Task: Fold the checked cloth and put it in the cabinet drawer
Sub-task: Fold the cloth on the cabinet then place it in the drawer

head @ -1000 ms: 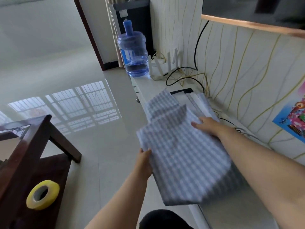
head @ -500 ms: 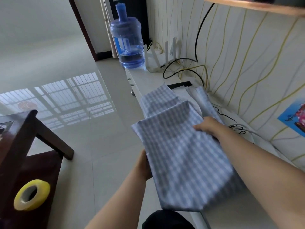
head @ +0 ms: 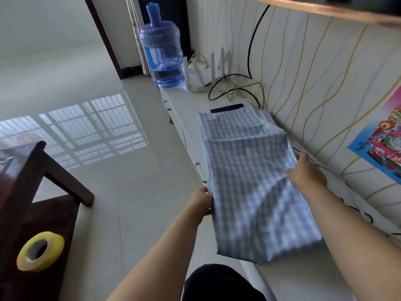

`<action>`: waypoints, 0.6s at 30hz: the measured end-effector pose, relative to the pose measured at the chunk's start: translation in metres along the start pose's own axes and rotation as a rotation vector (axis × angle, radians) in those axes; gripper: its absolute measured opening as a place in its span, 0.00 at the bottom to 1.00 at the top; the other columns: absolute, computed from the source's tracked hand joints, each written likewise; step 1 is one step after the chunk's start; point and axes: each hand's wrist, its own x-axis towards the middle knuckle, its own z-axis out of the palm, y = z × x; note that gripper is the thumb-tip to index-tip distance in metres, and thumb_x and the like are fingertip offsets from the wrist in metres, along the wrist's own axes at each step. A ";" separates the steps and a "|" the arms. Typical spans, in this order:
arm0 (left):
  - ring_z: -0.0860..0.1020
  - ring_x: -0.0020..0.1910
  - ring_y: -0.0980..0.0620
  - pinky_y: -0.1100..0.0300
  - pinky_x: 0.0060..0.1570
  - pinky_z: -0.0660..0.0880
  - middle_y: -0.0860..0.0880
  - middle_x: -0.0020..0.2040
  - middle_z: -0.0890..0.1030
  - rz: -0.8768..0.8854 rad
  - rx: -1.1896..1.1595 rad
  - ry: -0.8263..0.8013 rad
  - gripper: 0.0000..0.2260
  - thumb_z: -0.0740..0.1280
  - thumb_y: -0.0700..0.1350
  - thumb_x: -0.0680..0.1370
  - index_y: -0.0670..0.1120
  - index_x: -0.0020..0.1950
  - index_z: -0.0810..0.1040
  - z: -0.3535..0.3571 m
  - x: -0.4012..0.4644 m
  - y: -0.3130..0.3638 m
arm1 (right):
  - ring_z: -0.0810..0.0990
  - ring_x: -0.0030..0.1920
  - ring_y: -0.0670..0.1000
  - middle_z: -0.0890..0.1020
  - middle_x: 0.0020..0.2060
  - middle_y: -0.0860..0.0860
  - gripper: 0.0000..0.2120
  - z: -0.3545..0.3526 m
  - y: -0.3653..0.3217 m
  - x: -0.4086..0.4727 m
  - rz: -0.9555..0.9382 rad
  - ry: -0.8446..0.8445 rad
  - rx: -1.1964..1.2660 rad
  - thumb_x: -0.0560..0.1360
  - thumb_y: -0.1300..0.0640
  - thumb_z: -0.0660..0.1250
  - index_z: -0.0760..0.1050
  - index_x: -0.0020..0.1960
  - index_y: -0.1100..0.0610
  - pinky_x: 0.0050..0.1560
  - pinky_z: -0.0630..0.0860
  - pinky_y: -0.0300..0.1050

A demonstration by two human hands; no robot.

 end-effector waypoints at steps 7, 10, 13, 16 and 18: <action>0.80 0.43 0.48 0.55 0.43 0.78 0.44 0.52 0.80 -0.028 0.068 -0.008 0.21 0.72 0.47 0.74 0.52 0.62 0.66 0.003 -0.003 0.004 | 0.77 0.53 0.64 0.76 0.58 0.60 0.18 -0.003 0.020 -0.010 -0.019 0.013 -0.047 0.79 0.59 0.60 0.61 0.67 0.58 0.46 0.72 0.54; 0.80 0.48 0.49 0.53 0.50 0.78 0.47 0.55 0.80 -0.043 0.039 -0.043 0.20 0.63 0.56 0.79 0.47 0.66 0.69 0.005 -0.003 0.003 | 0.77 0.51 0.63 0.76 0.55 0.59 0.21 -0.008 0.020 -0.007 0.026 -0.091 -0.096 0.78 0.59 0.60 0.58 0.69 0.58 0.50 0.76 0.57; 0.80 0.46 0.46 0.51 0.43 0.80 0.43 0.56 0.79 0.006 -0.012 0.023 0.18 0.62 0.48 0.81 0.46 0.69 0.66 0.006 -0.004 0.009 | 0.76 0.42 0.60 0.77 0.49 0.59 0.23 -0.009 0.022 -0.006 0.008 -0.069 -0.076 0.77 0.60 0.60 0.57 0.69 0.57 0.42 0.75 0.52; 0.79 0.53 0.42 0.49 0.49 0.78 0.41 0.62 0.76 0.148 0.287 0.163 0.24 0.63 0.42 0.78 0.49 0.73 0.60 0.006 -0.003 0.014 | 0.78 0.45 0.59 0.78 0.52 0.58 0.26 -0.007 0.025 -0.005 0.023 -0.157 -0.127 0.77 0.59 0.59 0.55 0.73 0.57 0.46 0.76 0.51; 0.73 0.63 0.42 0.51 0.58 0.71 0.44 0.66 0.71 0.247 0.576 0.285 0.25 0.63 0.42 0.77 0.50 0.73 0.61 0.009 -0.005 0.010 | 0.76 0.52 0.59 0.74 0.59 0.59 0.26 -0.008 0.023 -0.008 0.046 -0.185 -0.180 0.77 0.58 0.60 0.57 0.74 0.58 0.52 0.75 0.52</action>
